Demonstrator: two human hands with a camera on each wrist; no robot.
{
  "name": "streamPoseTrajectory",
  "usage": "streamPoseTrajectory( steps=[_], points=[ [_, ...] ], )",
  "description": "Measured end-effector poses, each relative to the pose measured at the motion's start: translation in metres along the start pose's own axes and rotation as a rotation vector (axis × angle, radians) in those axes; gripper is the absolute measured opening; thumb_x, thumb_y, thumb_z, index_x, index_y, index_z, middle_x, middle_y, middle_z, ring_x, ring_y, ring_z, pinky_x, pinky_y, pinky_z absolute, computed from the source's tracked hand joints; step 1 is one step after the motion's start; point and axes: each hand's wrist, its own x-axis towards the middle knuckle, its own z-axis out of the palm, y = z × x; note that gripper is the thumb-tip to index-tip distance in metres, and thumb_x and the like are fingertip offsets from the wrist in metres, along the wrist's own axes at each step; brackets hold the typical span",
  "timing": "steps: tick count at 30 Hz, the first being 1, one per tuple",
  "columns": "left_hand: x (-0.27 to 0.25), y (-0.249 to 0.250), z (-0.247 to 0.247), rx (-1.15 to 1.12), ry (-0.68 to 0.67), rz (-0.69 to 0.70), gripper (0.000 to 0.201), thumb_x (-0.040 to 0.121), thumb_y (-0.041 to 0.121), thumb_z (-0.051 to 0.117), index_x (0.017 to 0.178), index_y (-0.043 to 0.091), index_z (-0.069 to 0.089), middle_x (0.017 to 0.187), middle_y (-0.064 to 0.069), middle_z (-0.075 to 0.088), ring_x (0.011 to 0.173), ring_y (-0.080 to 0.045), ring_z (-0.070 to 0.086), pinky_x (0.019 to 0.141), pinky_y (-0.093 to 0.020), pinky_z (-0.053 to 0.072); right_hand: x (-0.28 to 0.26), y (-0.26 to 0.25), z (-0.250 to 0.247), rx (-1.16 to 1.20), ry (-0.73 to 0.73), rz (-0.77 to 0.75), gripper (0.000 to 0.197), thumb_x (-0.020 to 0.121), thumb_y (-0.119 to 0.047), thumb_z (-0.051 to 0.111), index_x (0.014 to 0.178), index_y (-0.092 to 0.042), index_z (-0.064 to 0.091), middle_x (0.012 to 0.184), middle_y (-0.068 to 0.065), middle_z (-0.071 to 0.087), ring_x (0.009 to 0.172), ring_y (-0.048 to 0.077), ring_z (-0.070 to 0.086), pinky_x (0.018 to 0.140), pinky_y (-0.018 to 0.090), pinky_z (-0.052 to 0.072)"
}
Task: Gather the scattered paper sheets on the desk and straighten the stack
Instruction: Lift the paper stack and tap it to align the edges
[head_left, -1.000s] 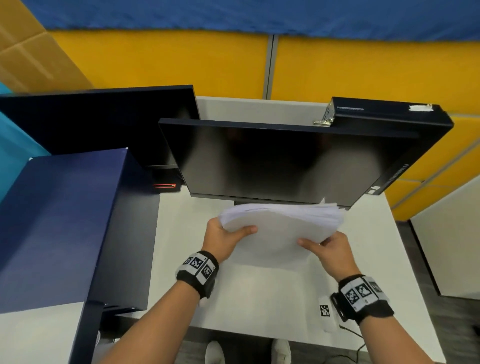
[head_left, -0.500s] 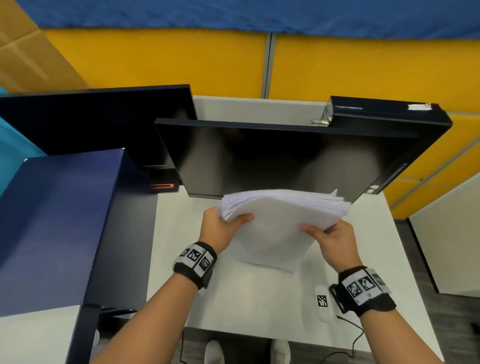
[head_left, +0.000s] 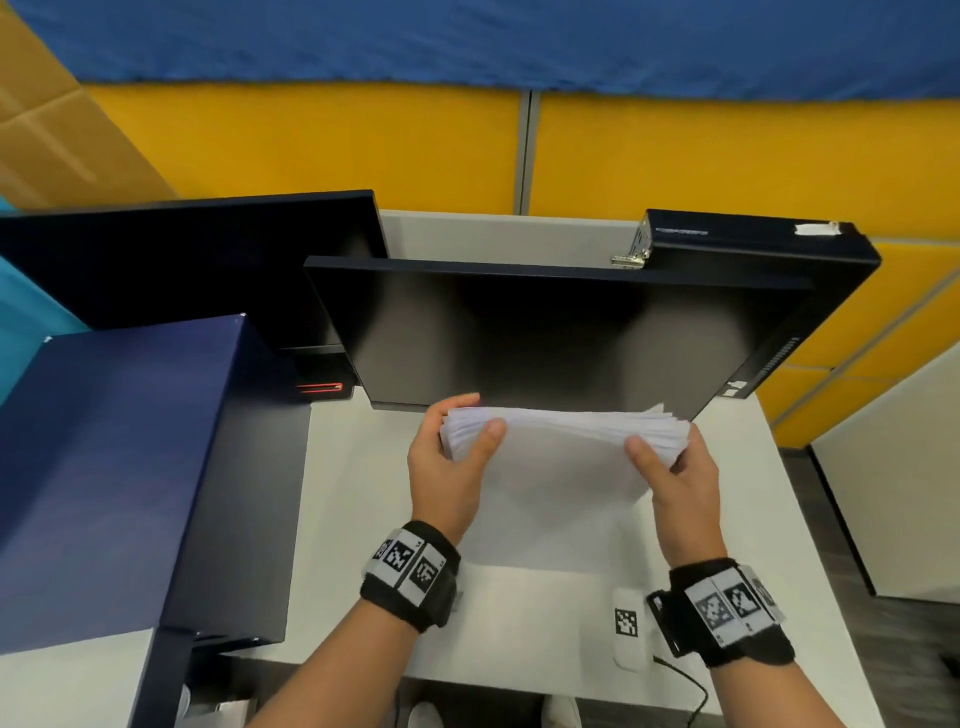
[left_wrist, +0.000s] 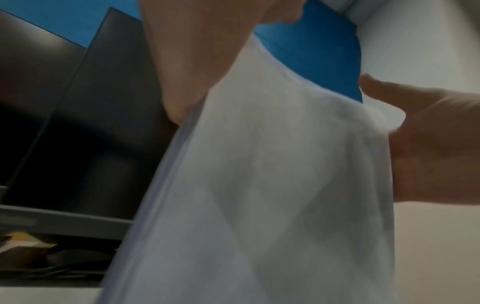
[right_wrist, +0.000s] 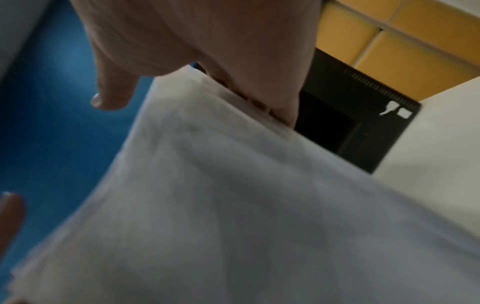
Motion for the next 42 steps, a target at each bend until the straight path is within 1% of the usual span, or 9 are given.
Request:
streamPoseTrajectory(
  steps=[4, 10, 14, 18, 23, 26, 32, 38, 42],
  points=[
    [0.001, 0.018, 0.016, -0.026, 0.171, -0.096, 0.022, 0.085, 0.033, 0.077, 0.086, 0.012, 0.07, 0.076, 0.006, 0.069, 0.061, 0.006, 0.062, 0.057, -0.006, 0.048, 0.006, -0.019, 0.02, -0.069, 0.181, 0.032, 0.027, 0.077, -0.044, 0.075, 0.086, -0.022, 0.061, 0.082, -0.006, 0.062, 0.073, 0.007, 0.06, 0.071, 0.027, 0.052],
    [0.0, 0.026, 0.02, 0.007, 0.204, -0.128, 0.007, 0.086, 0.027, 0.074, 0.086, 0.02, 0.075, 0.087, 0.009, 0.074, 0.081, 0.002, 0.067, 0.071, -0.011, 0.046, 0.011, -0.023, 0.023, -0.096, 0.263, -0.018, 0.016, 0.085, -0.017, 0.07, 0.099, -0.011, 0.063, 0.089, -0.007, 0.061, 0.082, 0.0, 0.058, 0.092, 0.038, 0.05],
    [0.001, 0.029, 0.019, 0.044, 0.144, -0.224, 0.026, 0.089, 0.037, 0.069, 0.077, 0.013, 0.071, 0.07, 0.004, 0.068, 0.065, -0.008, 0.062, 0.063, -0.02, 0.048, 0.009, -0.01, -0.006, -0.035, -0.059, -0.044, 0.041, 0.088, -0.012, 0.07, 0.125, -0.02, 0.054, 0.101, -0.009, 0.065, 0.087, -0.005, 0.065, 0.081, 0.02, 0.055],
    [0.01, 0.035, -0.002, 0.195, -0.045, -0.175, 0.035, 0.089, 0.047, 0.067, 0.076, 0.015, 0.074, 0.07, 0.006, 0.07, 0.066, -0.006, 0.062, 0.068, -0.022, 0.049, 0.008, 0.015, -0.022, -0.114, -0.207, 0.09, 0.045, 0.059, -0.034, 0.088, 0.099, -0.023, 0.071, 0.092, -0.013, 0.078, 0.087, 0.007, 0.073, 0.073, 0.019, 0.059],
    [0.041, 0.085, -0.05, 0.811, -0.541, 0.286, 0.049, 0.066, 0.069, 0.076, 0.101, 0.035, 0.075, 0.082, 0.019, 0.076, 0.086, 0.005, 0.067, 0.079, -0.014, 0.049, 0.016, 0.0, 0.004, -0.279, -0.221, -0.067, 0.02, 0.073, -0.014, 0.083, 0.078, -0.03, 0.073, 0.072, -0.022, 0.073, 0.064, -0.006, 0.064, 0.062, 0.009, 0.049],
    [0.048, 0.106, -0.035, 1.226, -0.688, 0.471, 0.054, 0.064, 0.076, 0.068, 0.097, 0.032, 0.07, 0.08, 0.012, 0.07, 0.076, -0.008, 0.062, 0.067, -0.027, 0.049, 0.018, -0.029, 0.026, -0.39, -0.34, -0.256, 0.011, 0.075, -0.021, 0.082, 0.072, -0.018, 0.071, 0.069, -0.009, 0.068, 0.061, 0.004, 0.057, 0.057, 0.013, 0.041],
    [0.055, 0.082, -0.042, 0.932, -0.529, 0.21, 0.043, 0.08, 0.042, 0.079, 0.049, 0.024, 0.055, 0.049, 0.006, 0.051, 0.049, -0.01, 0.048, 0.054, -0.028, 0.036, 0.034, -0.042, 0.007, -0.485, -0.4, -0.276, 0.016, 0.072, -0.033, 0.085, 0.076, -0.024, 0.072, 0.074, -0.008, 0.071, 0.069, 0.004, 0.064, 0.062, 0.011, 0.045],
    [0.056, 0.048, -0.092, 0.423, -0.323, -0.078, 0.014, 0.078, 0.019, 0.085, 0.089, 0.013, 0.081, 0.089, -0.002, 0.081, 0.083, -0.017, 0.078, 0.08, -0.039, 0.062, 0.041, -0.003, -0.073, -0.219, -0.219, 0.015, 0.022, 0.066, -0.009, 0.086, 0.079, 0.001, 0.071, 0.061, -0.007, 0.068, 0.056, 0.004, 0.06, 0.061, 0.015, 0.049],
    [0.043, 0.01, -0.082, 0.215, -0.31, -0.16, 0.019, 0.08, 0.009, 0.082, 0.096, 0.02, 0.079, 0.099, -0.001, 0.08, 0.093, -0.018, 0.077, 0.088, -0.043, 0.06, 0.029, 0.012, -0.067, -0.085, -0.296, 0.159, 0.032, 0.073, 0.005, 0.079, 0.092, -0.021, 0.078, 0.09, 0.002, 0.078, 0.083, 0.017, 0.075, 0.075, 0.03, 0.058]
  ],
)
